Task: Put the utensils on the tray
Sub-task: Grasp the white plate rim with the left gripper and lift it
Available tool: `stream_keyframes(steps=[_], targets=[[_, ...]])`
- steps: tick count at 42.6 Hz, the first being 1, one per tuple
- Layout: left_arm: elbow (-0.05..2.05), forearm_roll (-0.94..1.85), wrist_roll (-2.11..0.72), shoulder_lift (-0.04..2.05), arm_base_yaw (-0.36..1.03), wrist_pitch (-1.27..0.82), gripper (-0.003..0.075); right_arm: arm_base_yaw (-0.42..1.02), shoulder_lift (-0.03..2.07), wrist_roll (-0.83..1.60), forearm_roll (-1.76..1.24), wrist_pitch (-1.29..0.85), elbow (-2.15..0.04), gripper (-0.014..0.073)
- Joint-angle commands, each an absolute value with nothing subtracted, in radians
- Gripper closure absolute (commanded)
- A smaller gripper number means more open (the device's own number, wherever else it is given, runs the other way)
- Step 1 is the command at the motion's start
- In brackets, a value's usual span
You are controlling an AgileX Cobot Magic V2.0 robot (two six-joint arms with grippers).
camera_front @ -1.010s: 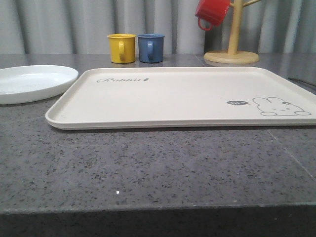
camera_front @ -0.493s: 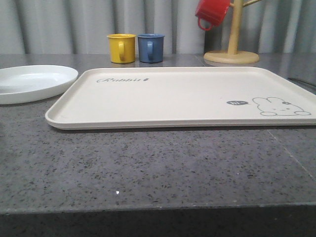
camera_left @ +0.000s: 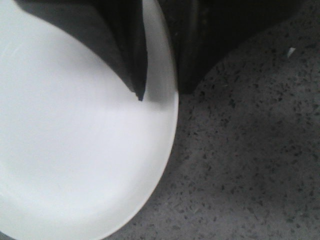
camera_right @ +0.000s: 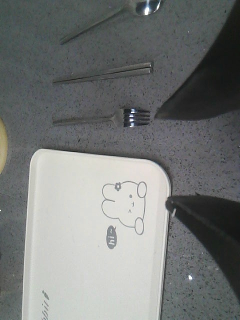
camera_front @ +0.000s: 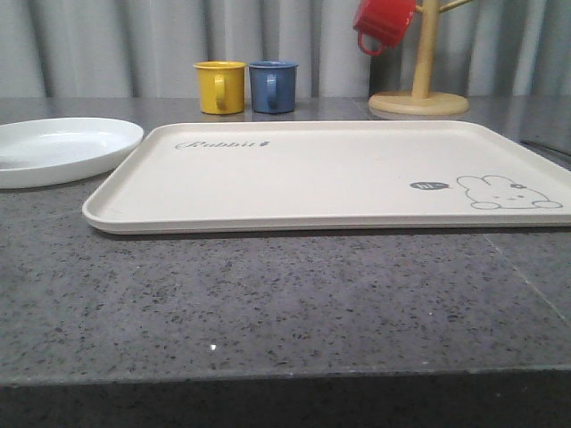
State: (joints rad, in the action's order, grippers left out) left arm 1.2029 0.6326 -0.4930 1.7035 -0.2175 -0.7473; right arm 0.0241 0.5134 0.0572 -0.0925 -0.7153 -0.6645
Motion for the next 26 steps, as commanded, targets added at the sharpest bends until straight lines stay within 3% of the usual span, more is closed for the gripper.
stream_keyframes(steps=[1, 7, 26], targets=[[1.235, 0.662, -0.501, 1.665, -0.219, -0.739, 0.0639, 0.021, 0.524, 0.062, -0.098, -0.639, -0.698, 0.0211], [1.243, 0.631, -0.501, 1.665, -0.219, -0.748, 0.074, 0.021, 0.524, 0.062, -0.098, -0.639, -0.698, 0.0211], [1.367, 0.621, -0.501, 1.577, -0.2, -0.869, 0.0741, 0.021, 0.524, 0.062, -0.098, -0.639, -0.698, 0.0211]])
